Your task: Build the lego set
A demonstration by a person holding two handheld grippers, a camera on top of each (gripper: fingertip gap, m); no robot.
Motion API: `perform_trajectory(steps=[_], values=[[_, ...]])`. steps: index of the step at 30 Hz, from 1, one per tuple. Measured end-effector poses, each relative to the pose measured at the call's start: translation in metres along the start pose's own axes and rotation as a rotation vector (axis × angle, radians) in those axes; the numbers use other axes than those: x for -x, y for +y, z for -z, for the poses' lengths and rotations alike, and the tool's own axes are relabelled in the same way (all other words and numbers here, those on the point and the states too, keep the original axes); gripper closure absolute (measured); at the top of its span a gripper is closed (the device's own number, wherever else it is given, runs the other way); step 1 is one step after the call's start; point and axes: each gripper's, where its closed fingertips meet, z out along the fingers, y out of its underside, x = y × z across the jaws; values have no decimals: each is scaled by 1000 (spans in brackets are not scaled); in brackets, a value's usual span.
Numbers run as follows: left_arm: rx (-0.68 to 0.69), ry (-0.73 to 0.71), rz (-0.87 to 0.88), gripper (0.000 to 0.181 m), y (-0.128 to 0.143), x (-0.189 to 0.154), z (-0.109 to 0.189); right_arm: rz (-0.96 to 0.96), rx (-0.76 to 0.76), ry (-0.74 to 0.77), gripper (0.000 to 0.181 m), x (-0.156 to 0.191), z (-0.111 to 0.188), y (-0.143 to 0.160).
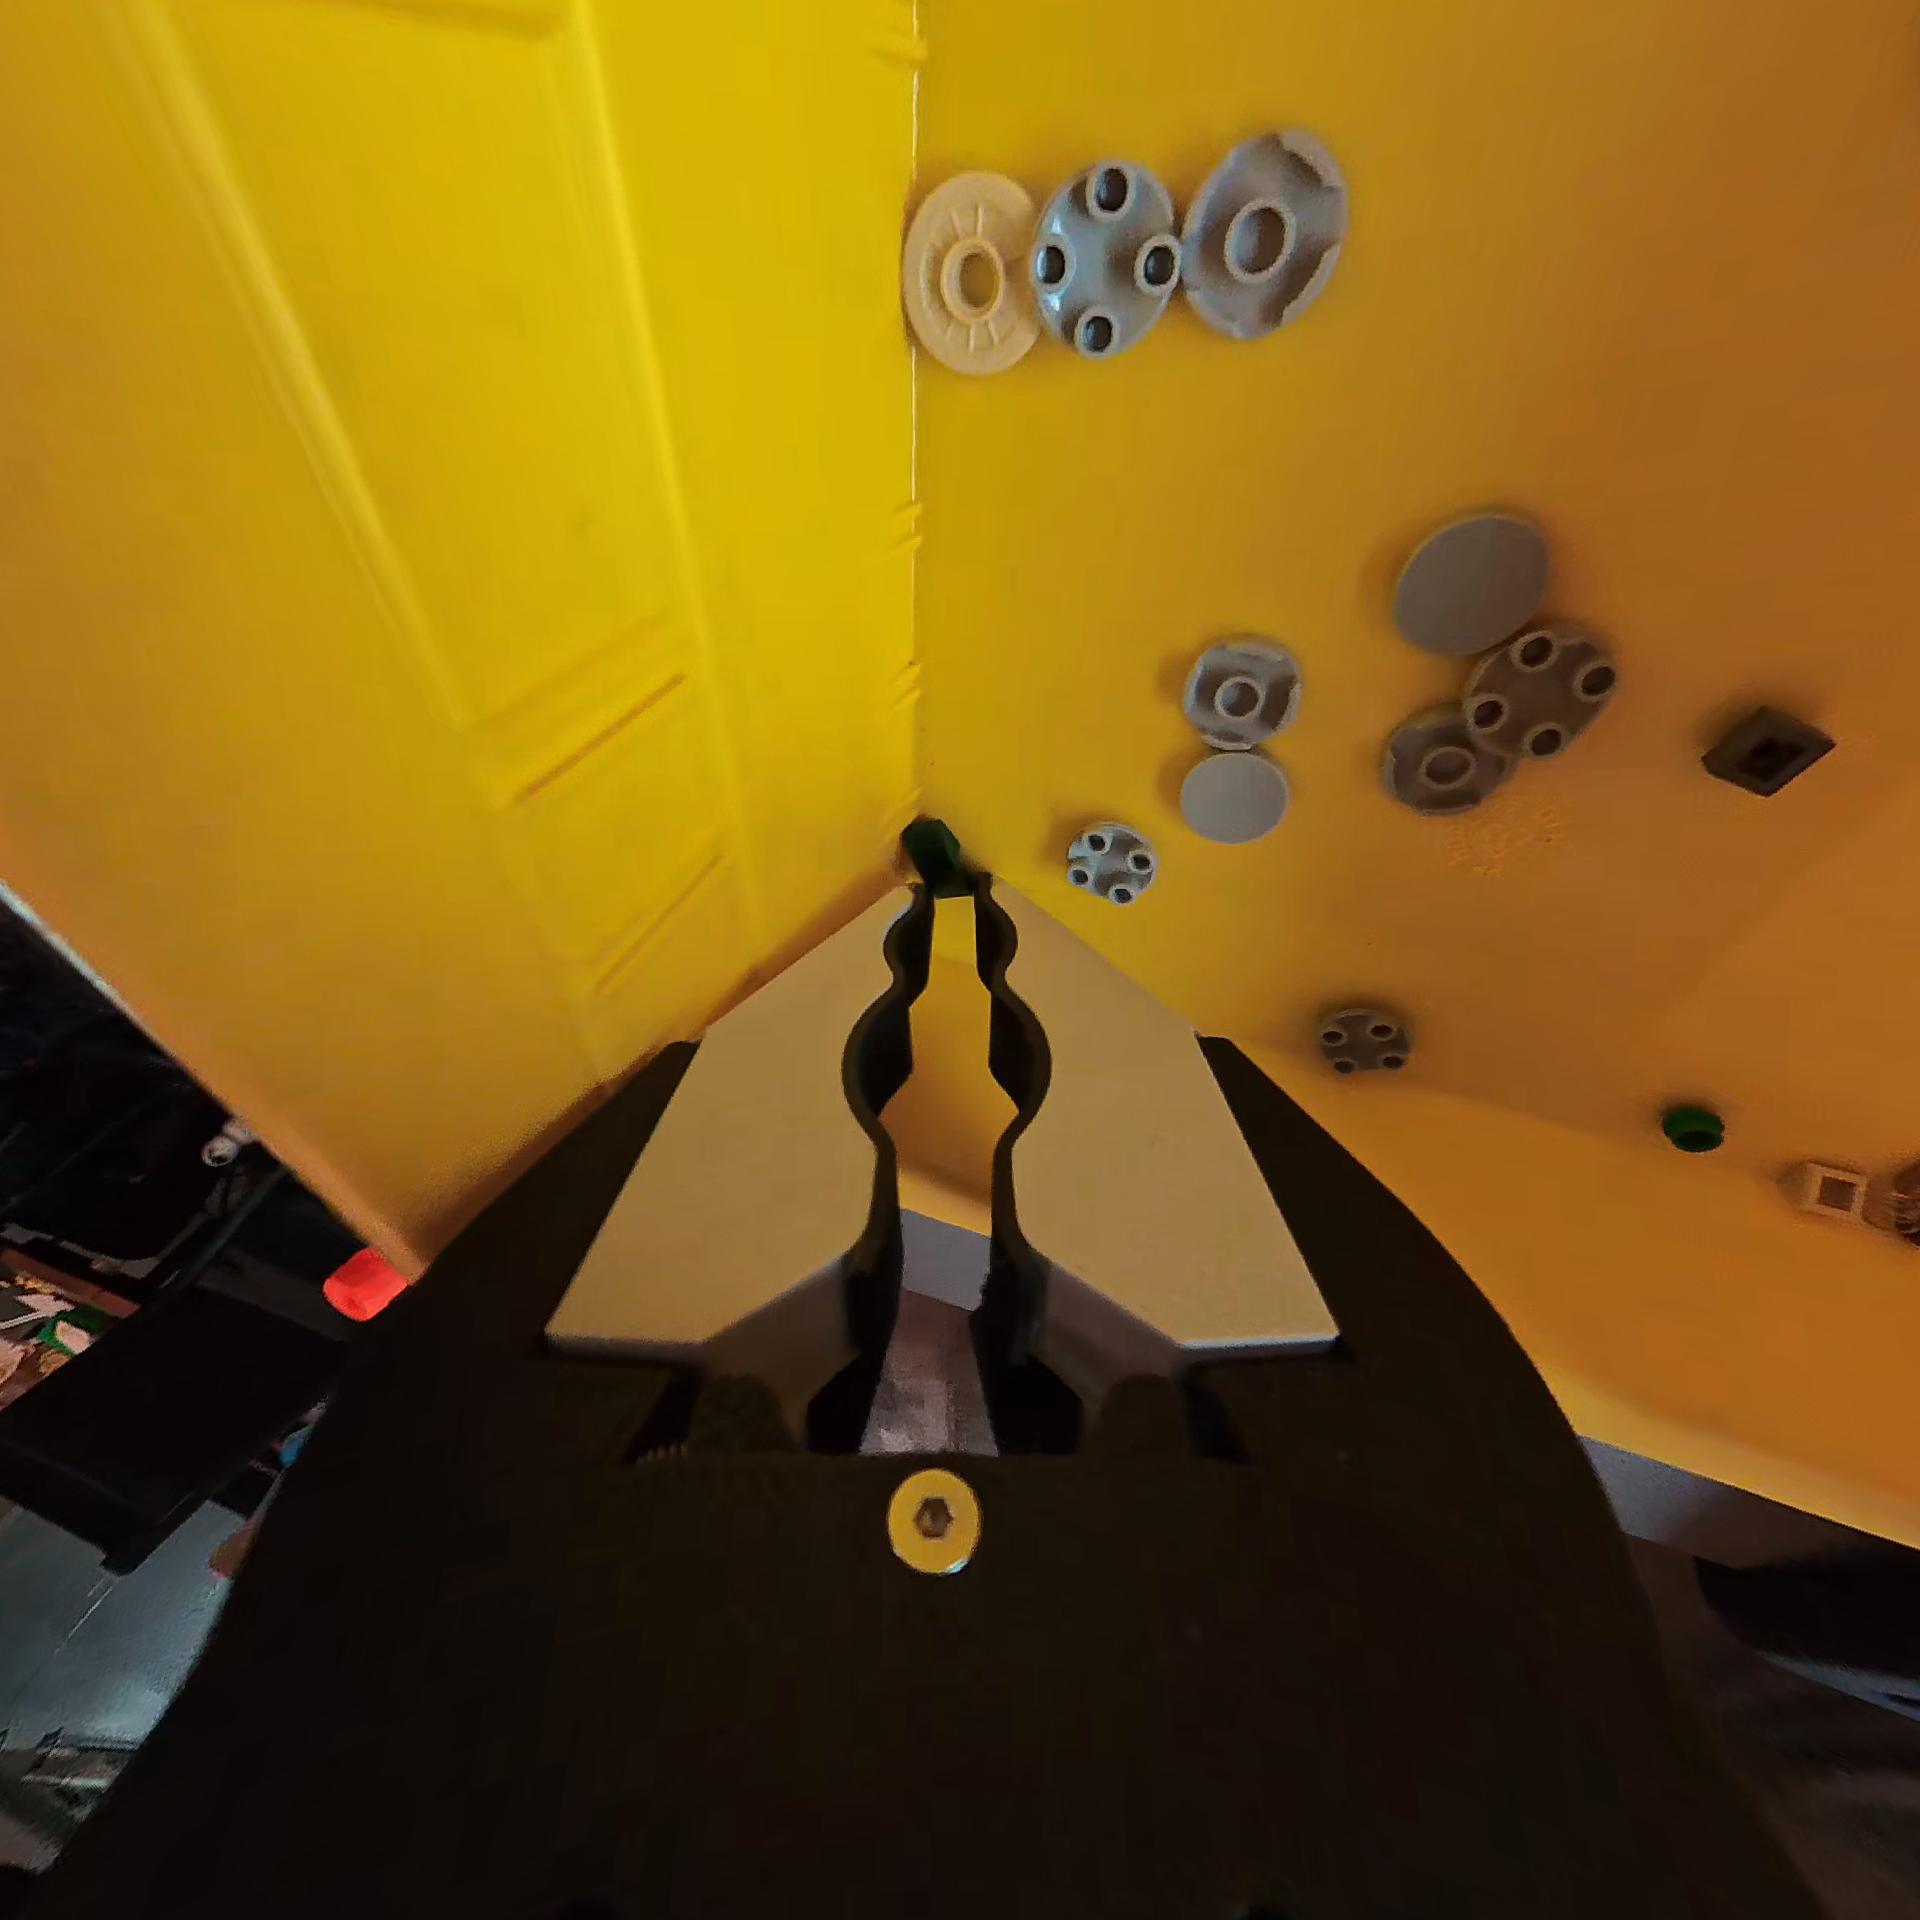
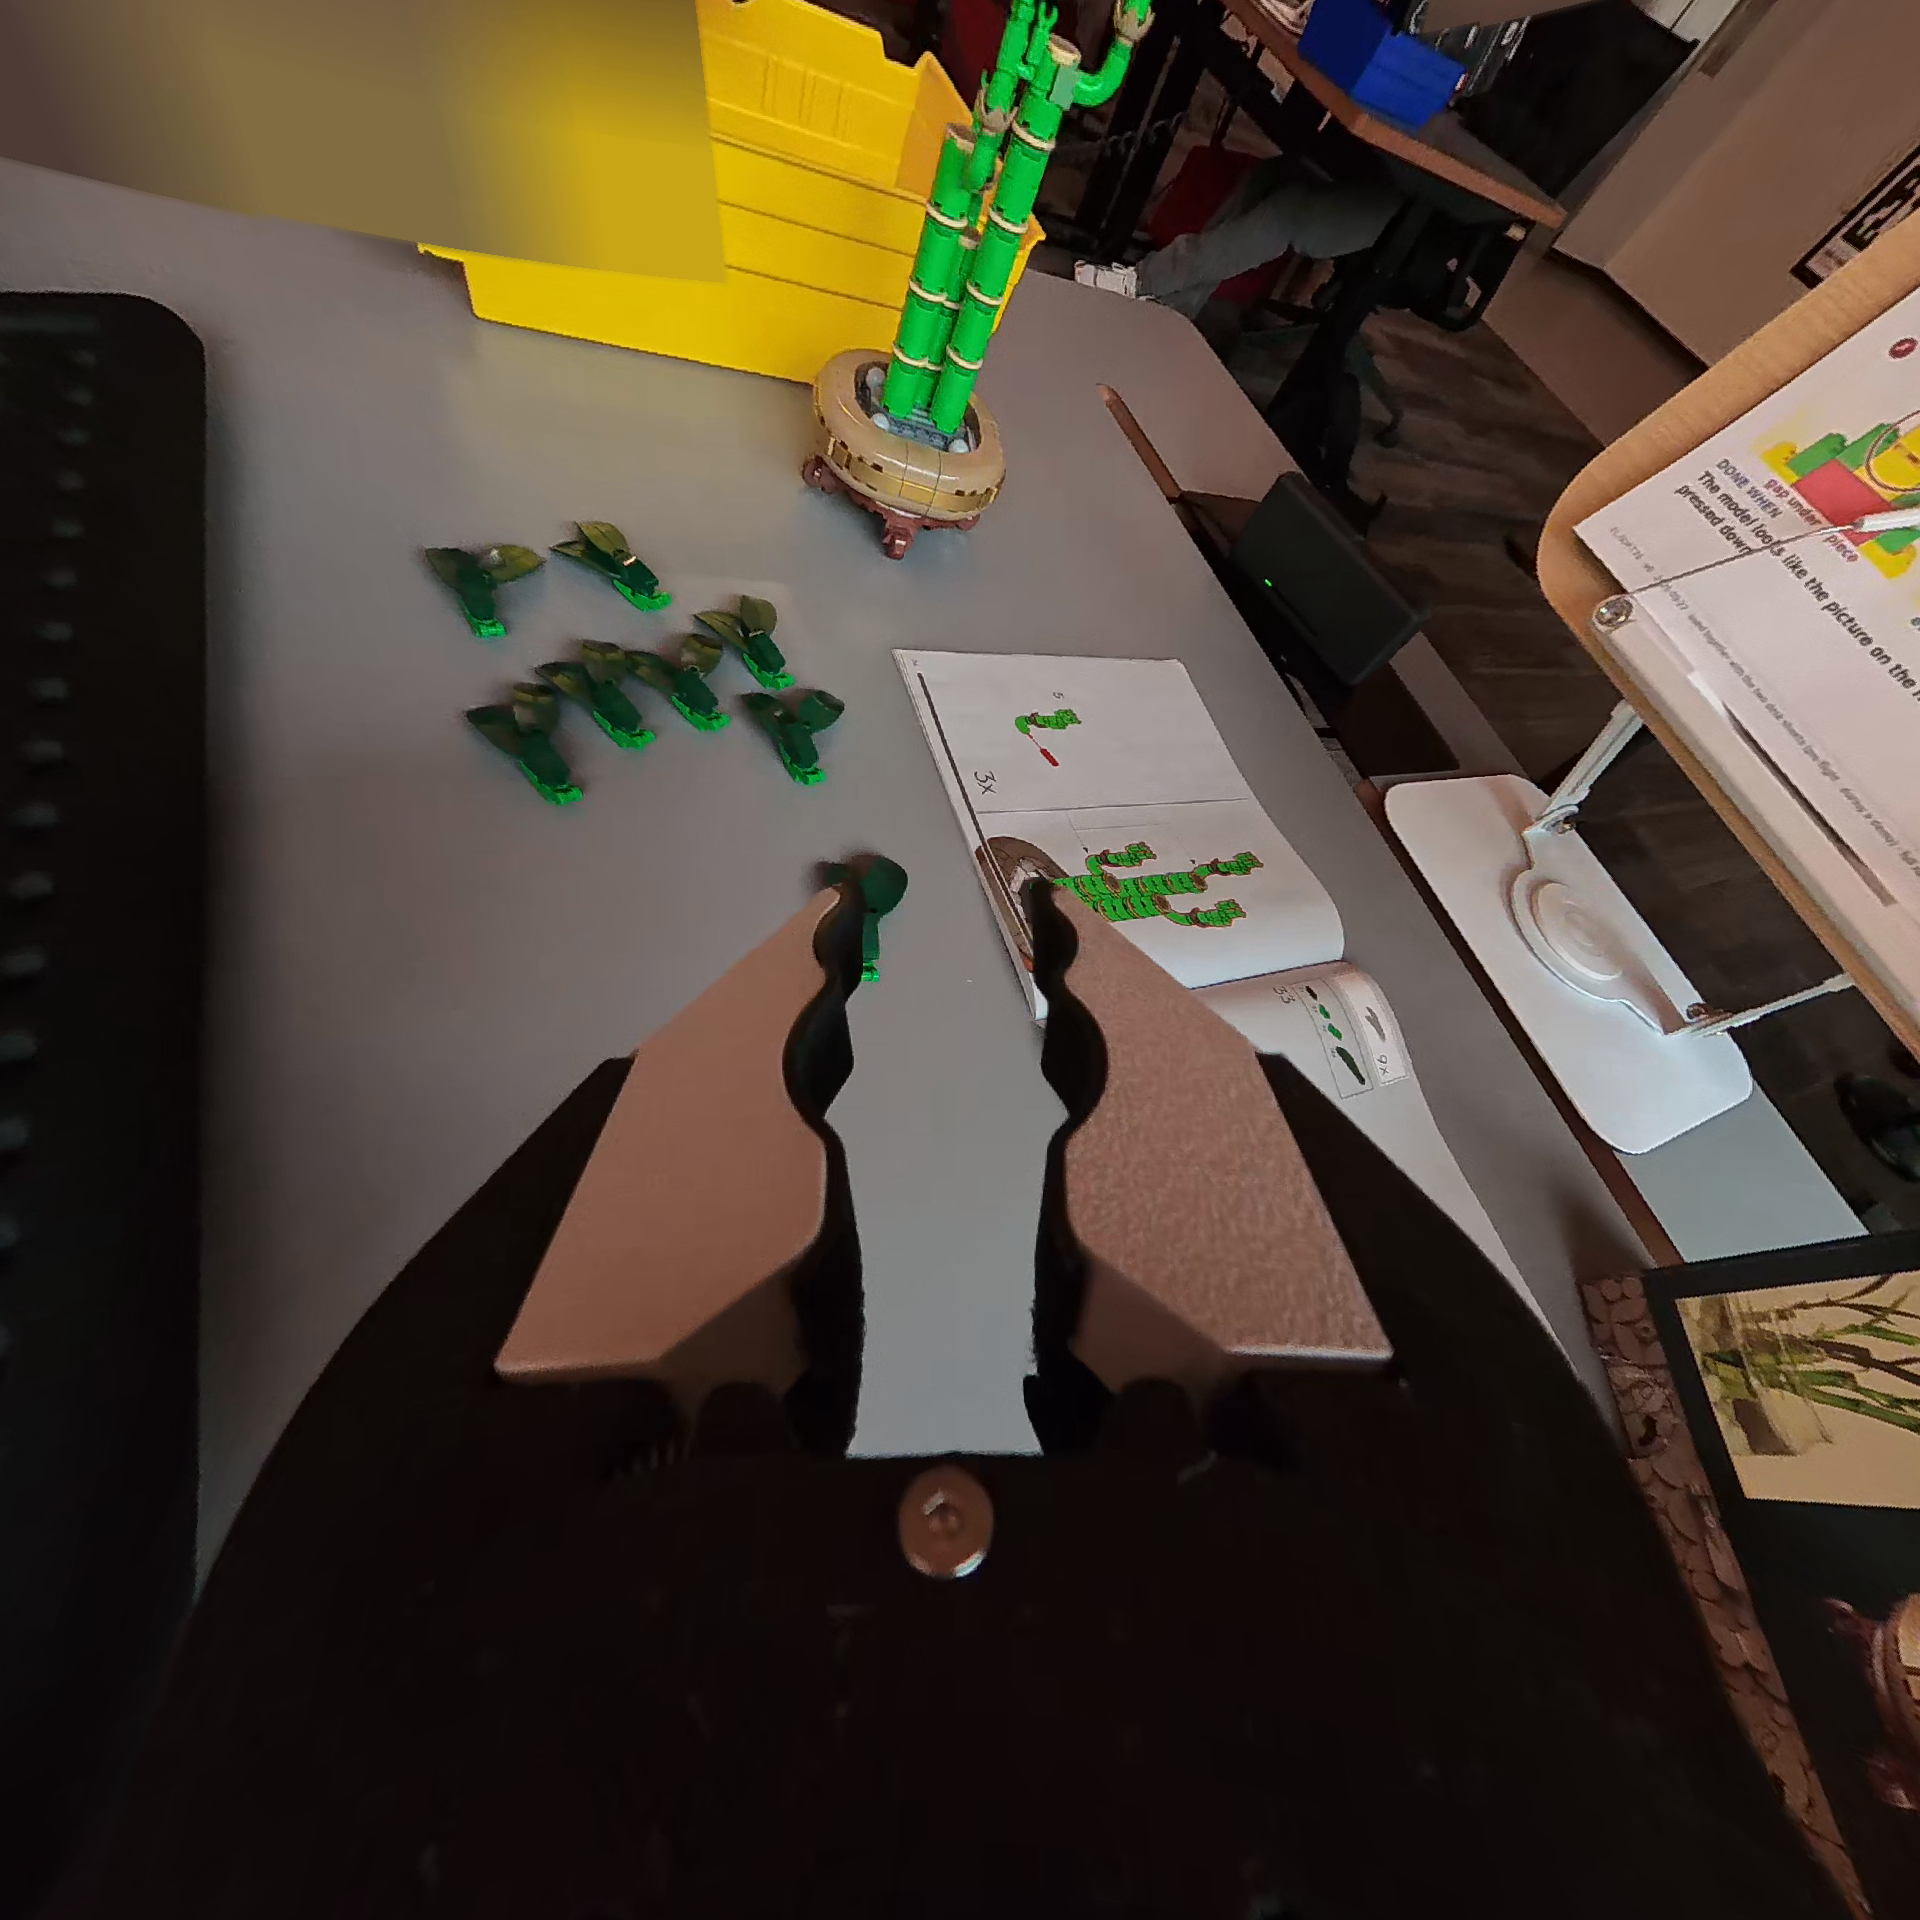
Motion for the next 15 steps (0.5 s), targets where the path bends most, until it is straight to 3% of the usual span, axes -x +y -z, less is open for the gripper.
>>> perform_trajectory(steps=[15], values=[[-40,103,-68,181,-2,-20,8,-1,15,-6,152,1,0,5]])
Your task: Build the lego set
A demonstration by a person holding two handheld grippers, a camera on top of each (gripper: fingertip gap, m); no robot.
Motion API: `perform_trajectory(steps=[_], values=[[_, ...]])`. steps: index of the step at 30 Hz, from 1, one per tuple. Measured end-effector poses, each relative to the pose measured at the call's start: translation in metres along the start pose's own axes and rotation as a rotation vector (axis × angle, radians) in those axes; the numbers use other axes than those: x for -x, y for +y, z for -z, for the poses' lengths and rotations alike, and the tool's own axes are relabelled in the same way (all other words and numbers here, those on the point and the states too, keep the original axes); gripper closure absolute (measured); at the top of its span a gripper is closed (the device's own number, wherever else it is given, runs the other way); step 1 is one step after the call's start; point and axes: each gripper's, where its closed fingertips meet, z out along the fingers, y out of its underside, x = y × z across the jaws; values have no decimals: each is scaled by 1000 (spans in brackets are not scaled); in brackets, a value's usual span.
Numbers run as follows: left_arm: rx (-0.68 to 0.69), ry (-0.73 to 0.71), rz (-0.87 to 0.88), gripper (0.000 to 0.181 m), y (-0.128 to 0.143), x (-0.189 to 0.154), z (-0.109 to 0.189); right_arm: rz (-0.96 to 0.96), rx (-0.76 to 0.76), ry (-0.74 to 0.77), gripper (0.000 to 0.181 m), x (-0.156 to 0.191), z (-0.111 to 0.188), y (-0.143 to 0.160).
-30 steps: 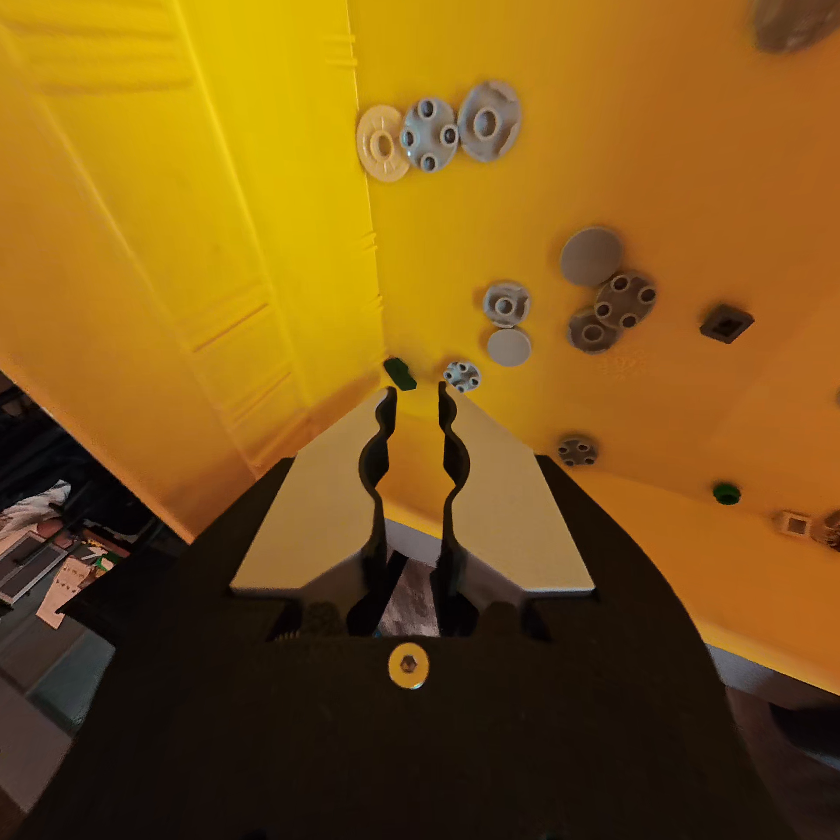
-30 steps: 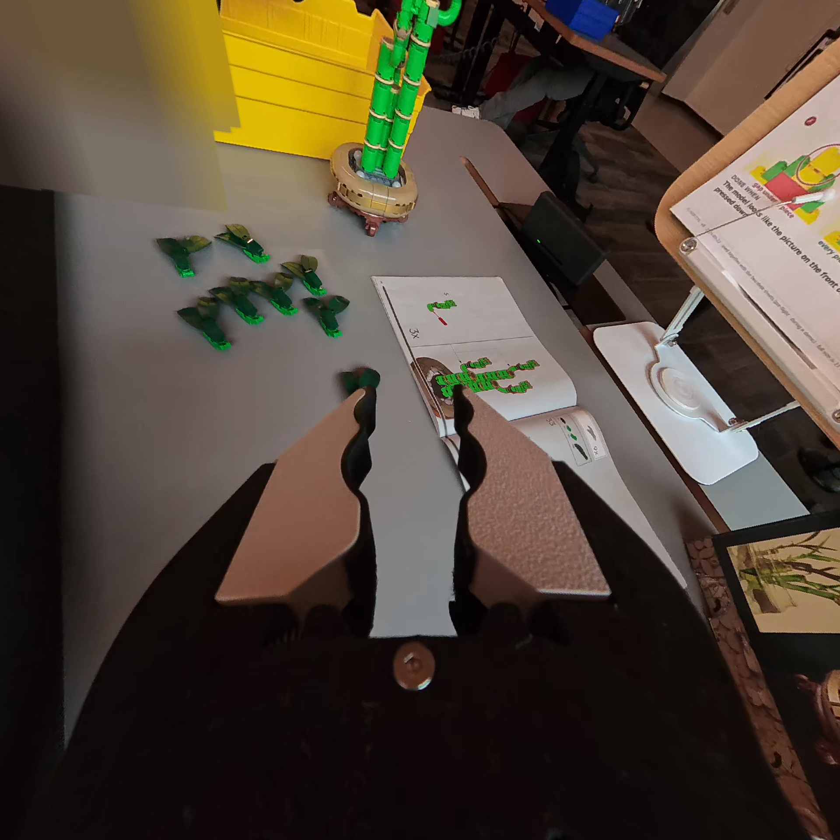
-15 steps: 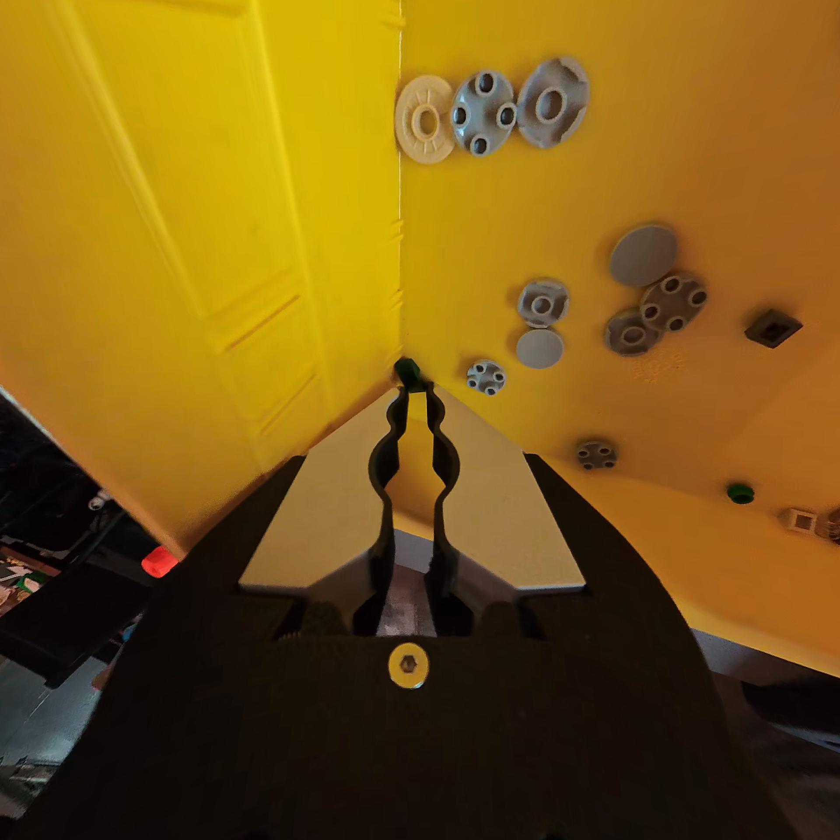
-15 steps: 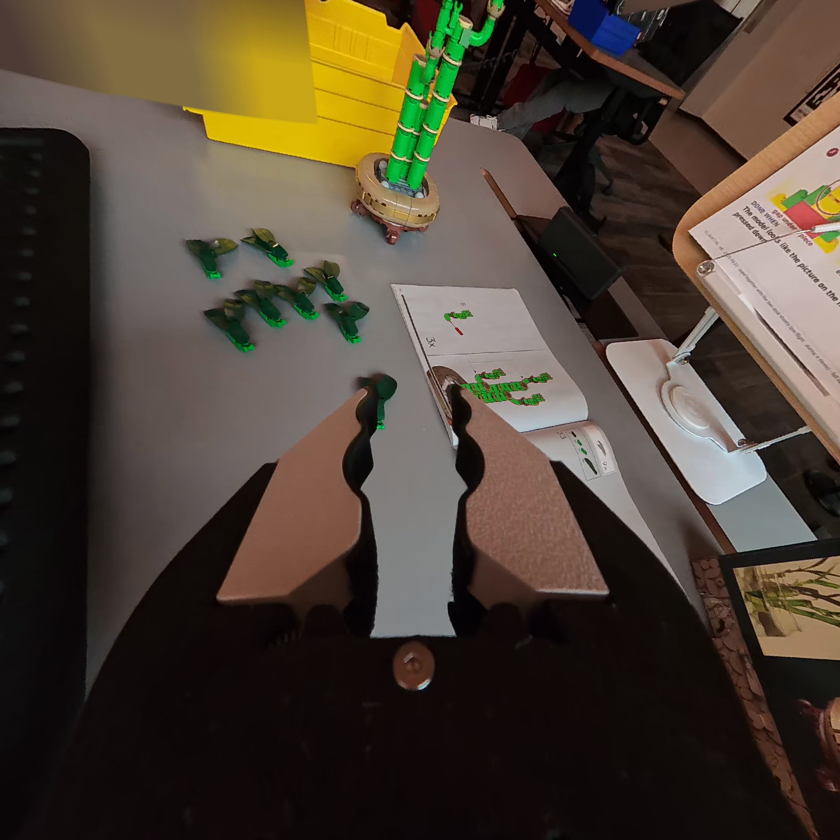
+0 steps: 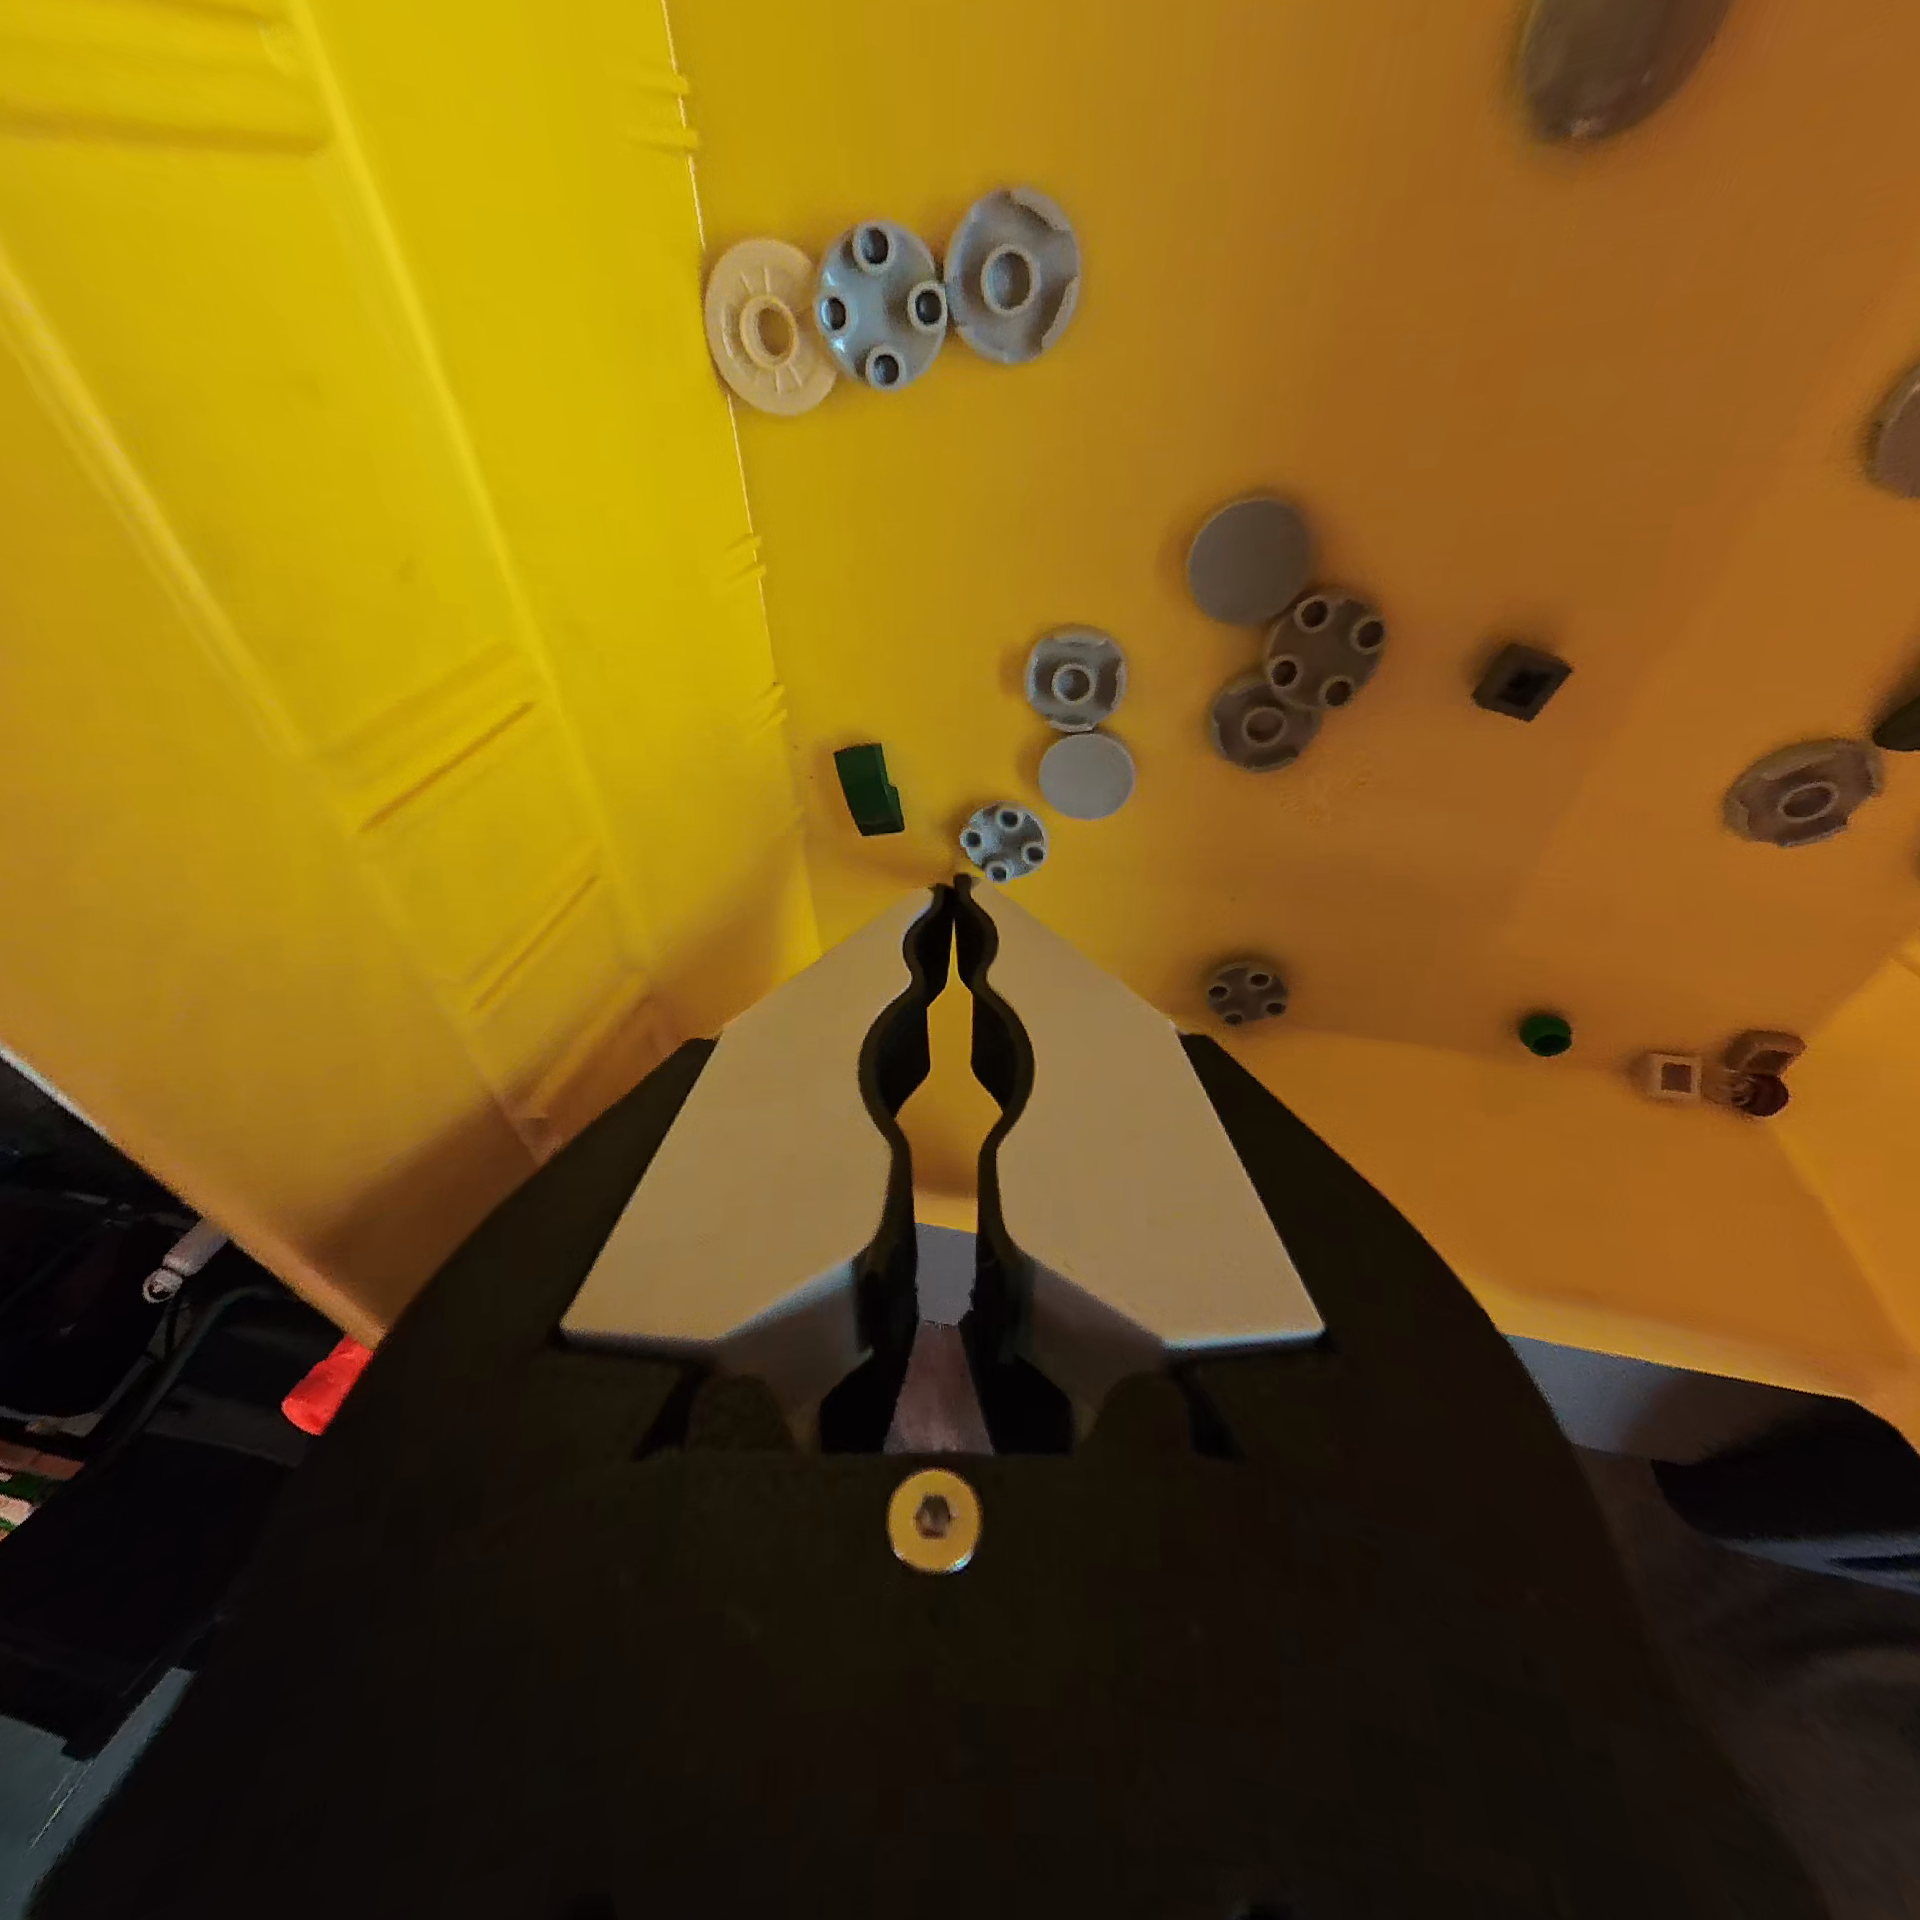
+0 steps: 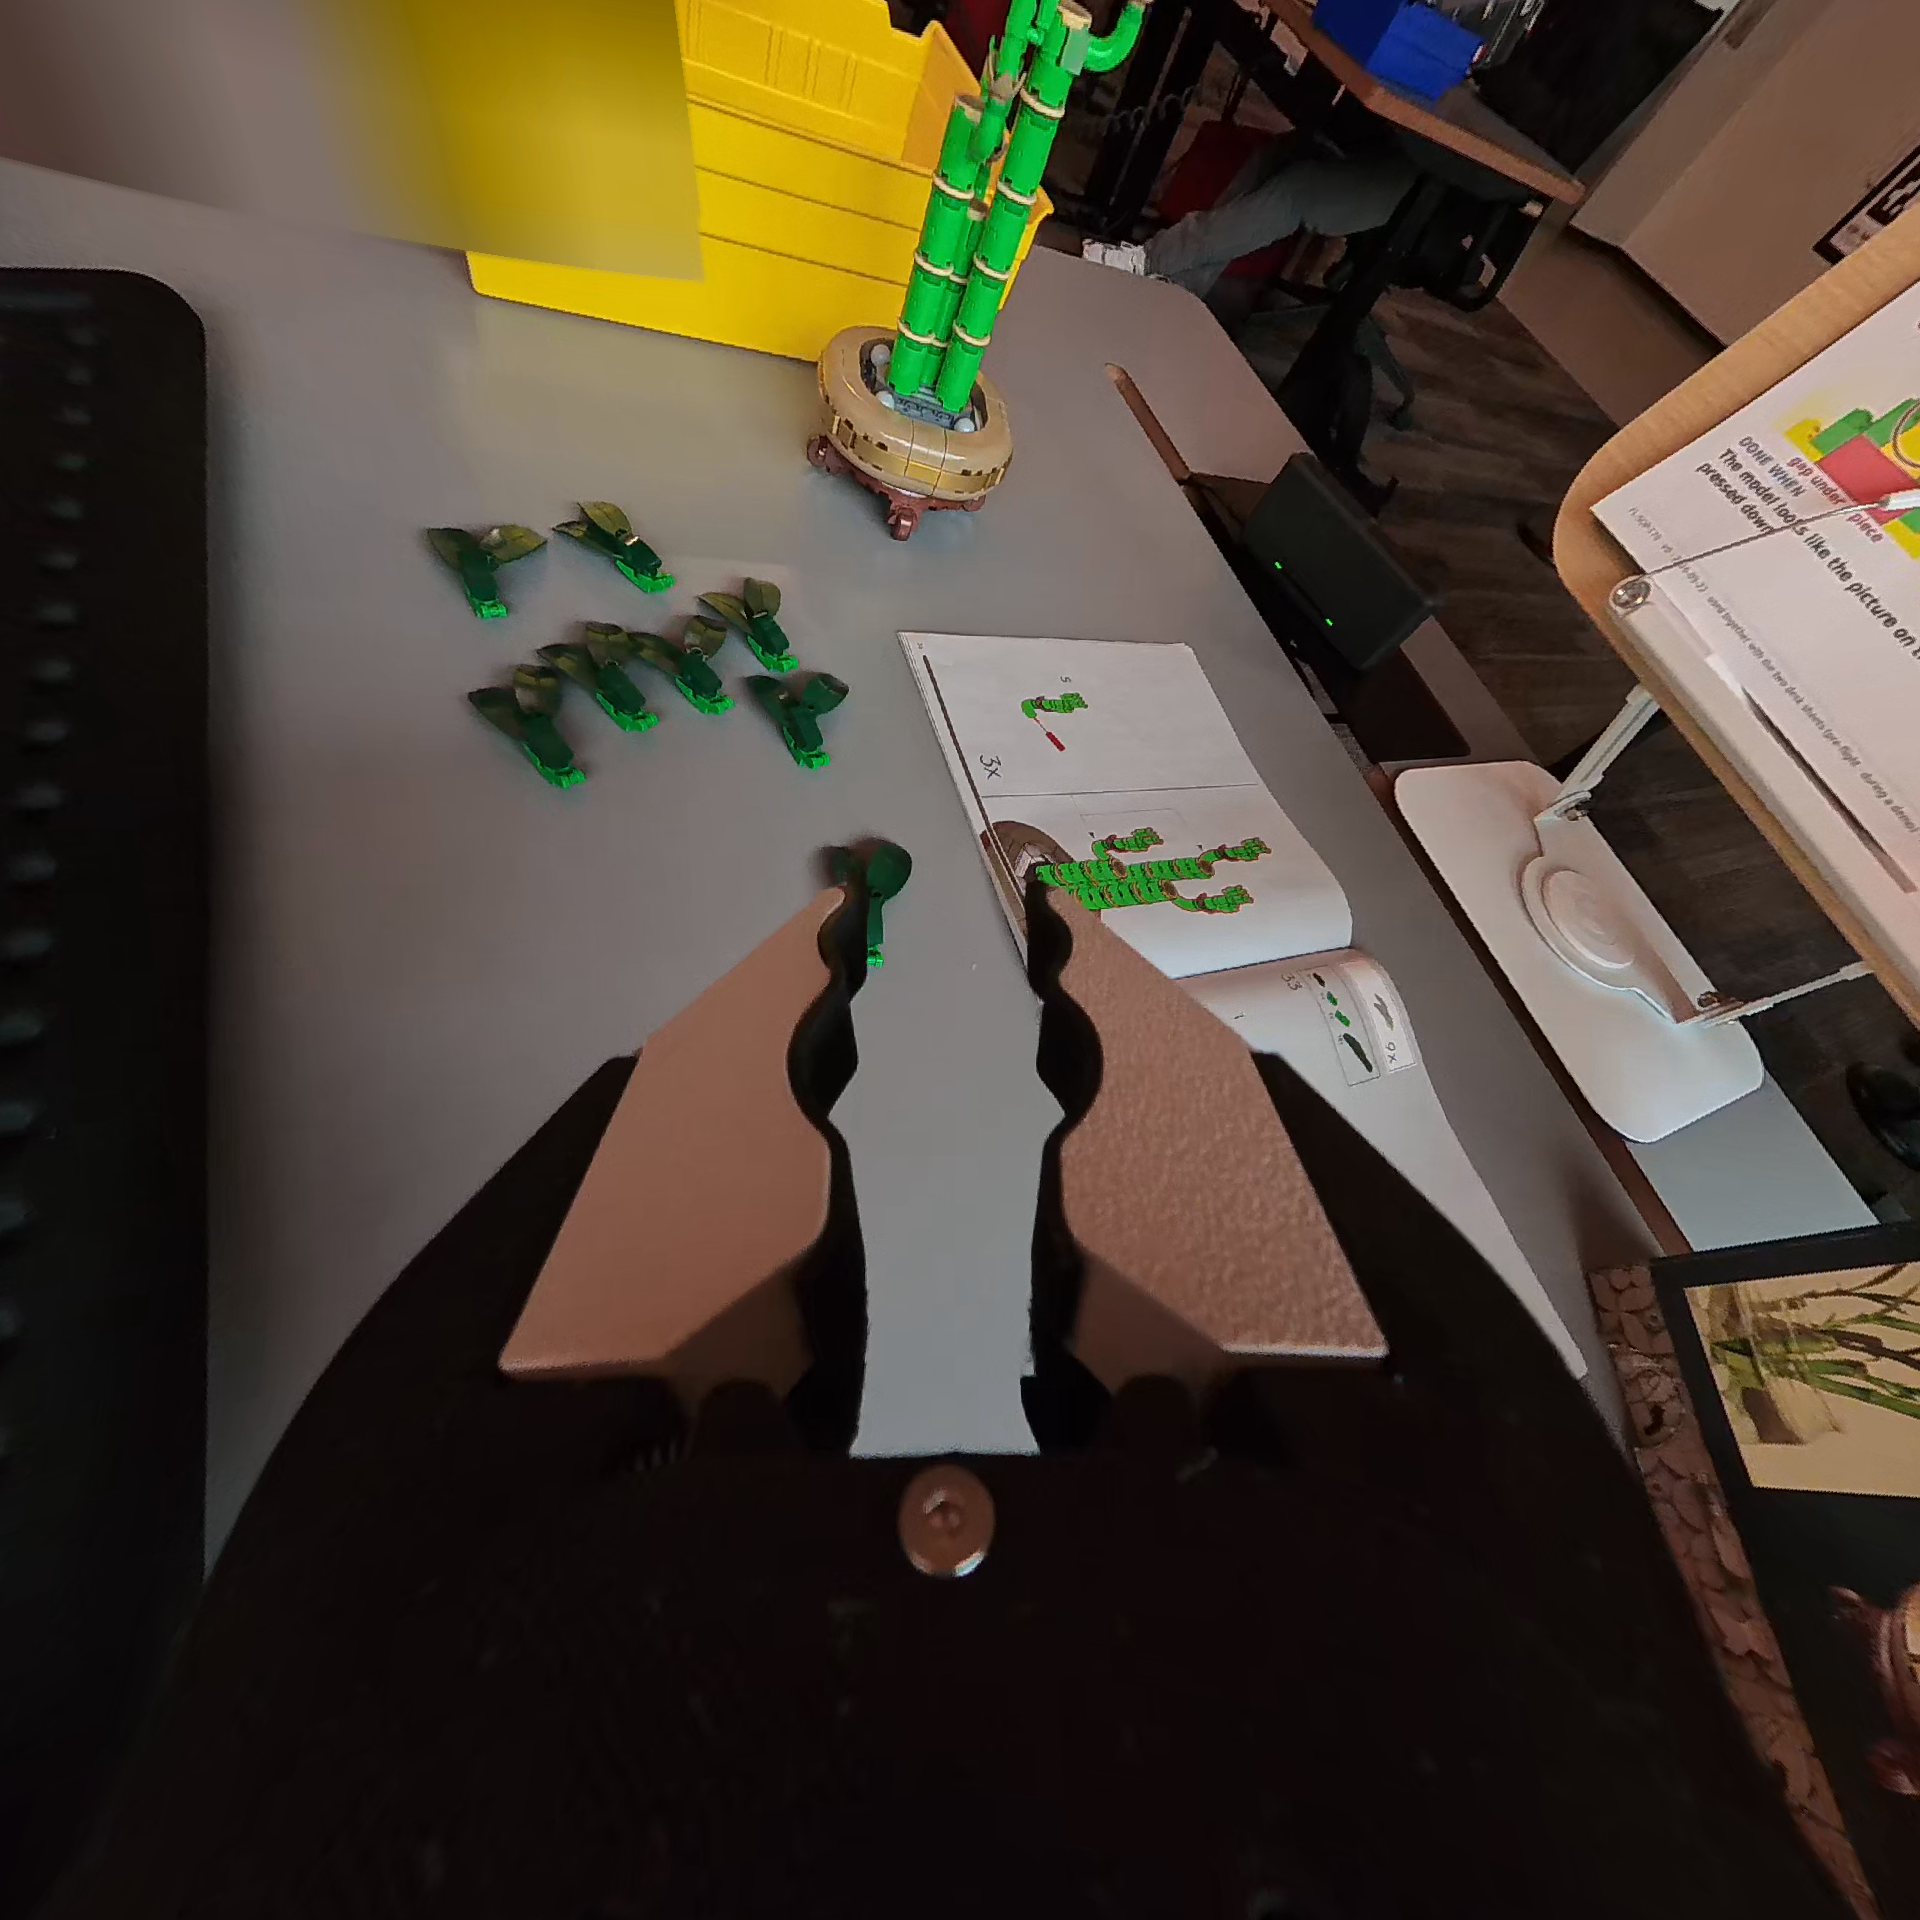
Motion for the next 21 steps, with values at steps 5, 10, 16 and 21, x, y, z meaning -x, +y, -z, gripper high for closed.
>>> perform_trajectory(steps=[5,10,16,21], values=[[-65,20,59,167,-5,9,9,-3,6,-7,152,0,-1,2],[-96,6,71,160,-13,11,11,1,10,-11,152,1,-1,2],[-87,-21,41,162,-19,11,4,1,11,-13,153,2,-1,2],[-86,-3,53,172,-18,13,0,4,8,-16,153,3,0,1]])
